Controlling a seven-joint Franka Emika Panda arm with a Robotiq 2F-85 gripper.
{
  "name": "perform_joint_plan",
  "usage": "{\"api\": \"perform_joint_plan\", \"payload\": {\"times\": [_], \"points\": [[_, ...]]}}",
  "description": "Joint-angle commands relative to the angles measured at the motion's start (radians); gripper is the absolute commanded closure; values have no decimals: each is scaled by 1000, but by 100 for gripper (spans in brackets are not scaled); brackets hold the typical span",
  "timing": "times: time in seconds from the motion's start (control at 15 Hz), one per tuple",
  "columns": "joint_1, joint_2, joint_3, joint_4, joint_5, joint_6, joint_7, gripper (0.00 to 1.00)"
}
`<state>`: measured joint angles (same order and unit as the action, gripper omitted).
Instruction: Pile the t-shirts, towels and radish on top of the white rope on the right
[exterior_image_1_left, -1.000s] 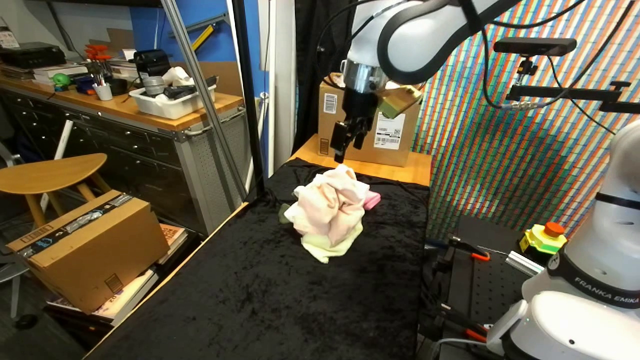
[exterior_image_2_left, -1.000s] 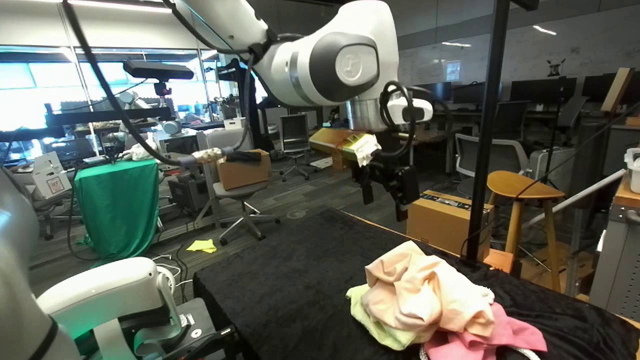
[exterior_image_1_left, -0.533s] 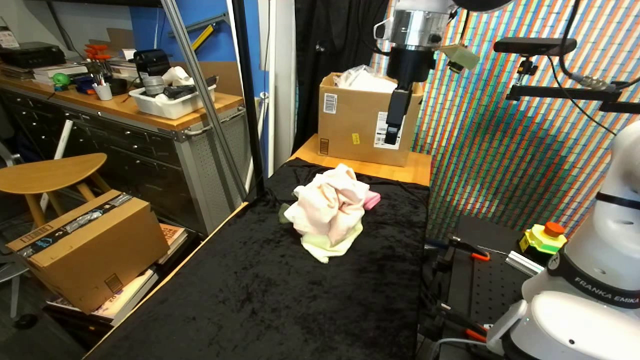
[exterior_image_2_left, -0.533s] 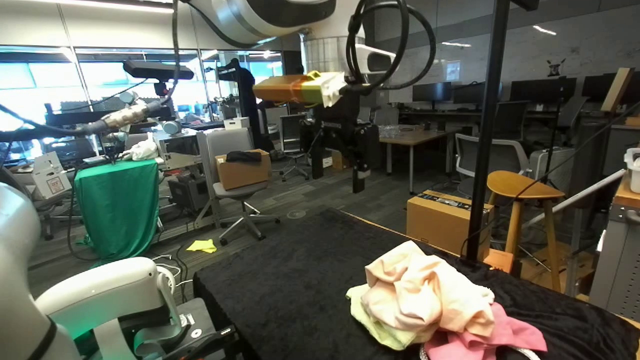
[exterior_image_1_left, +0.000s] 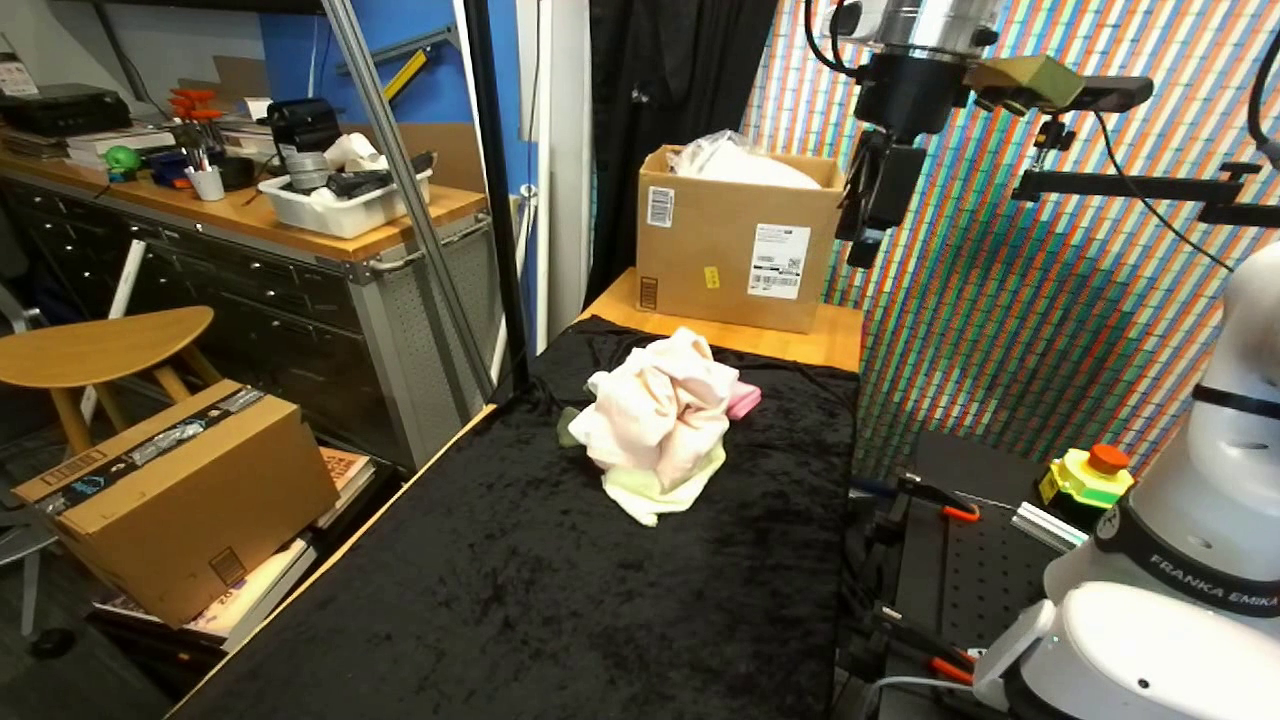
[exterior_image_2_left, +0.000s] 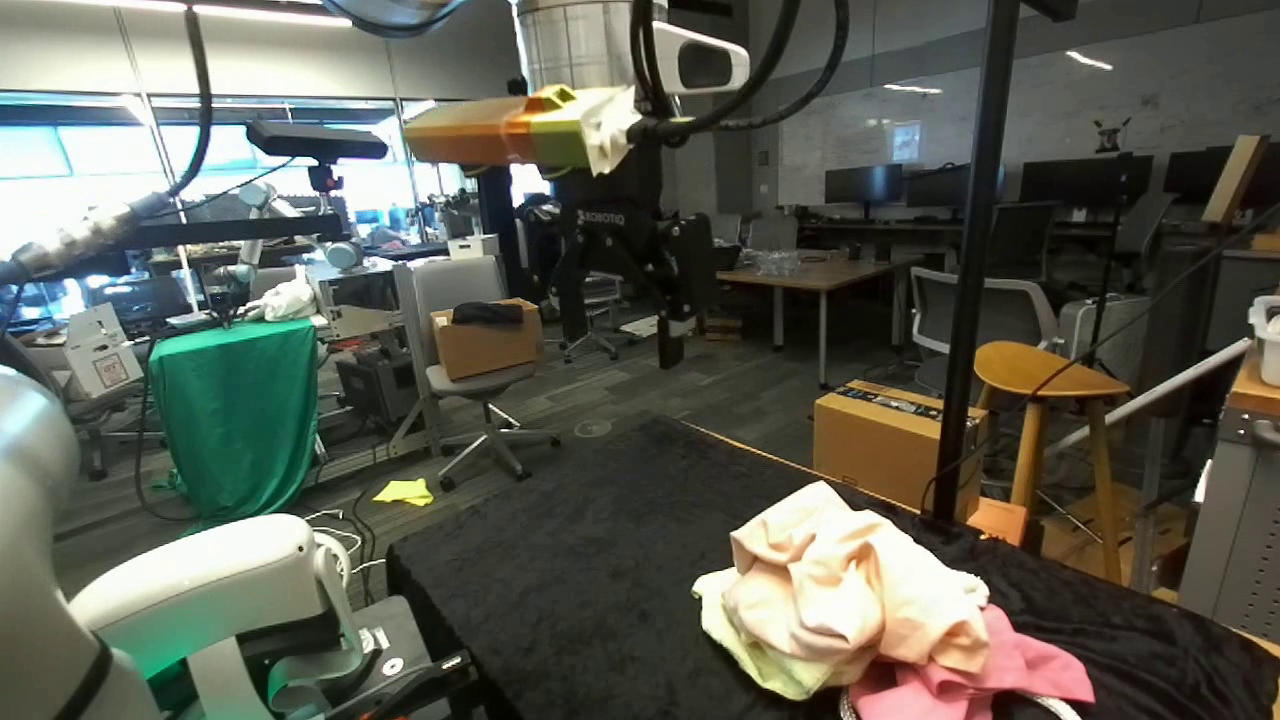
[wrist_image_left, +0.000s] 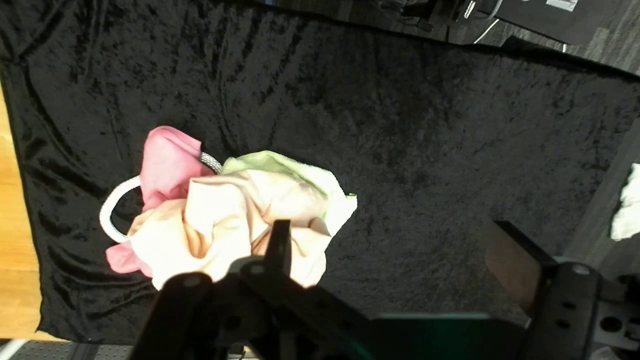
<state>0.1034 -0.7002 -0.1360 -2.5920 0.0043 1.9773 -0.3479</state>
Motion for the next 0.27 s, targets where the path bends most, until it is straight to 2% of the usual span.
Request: {"api": "perform_joint_plan", "payload": {"times": [0.0,0.2], "points": [[-10,-21,-5,-12,7,8,-27,0],[-10,-68,-32,-43,7,24,-58,0]]}}
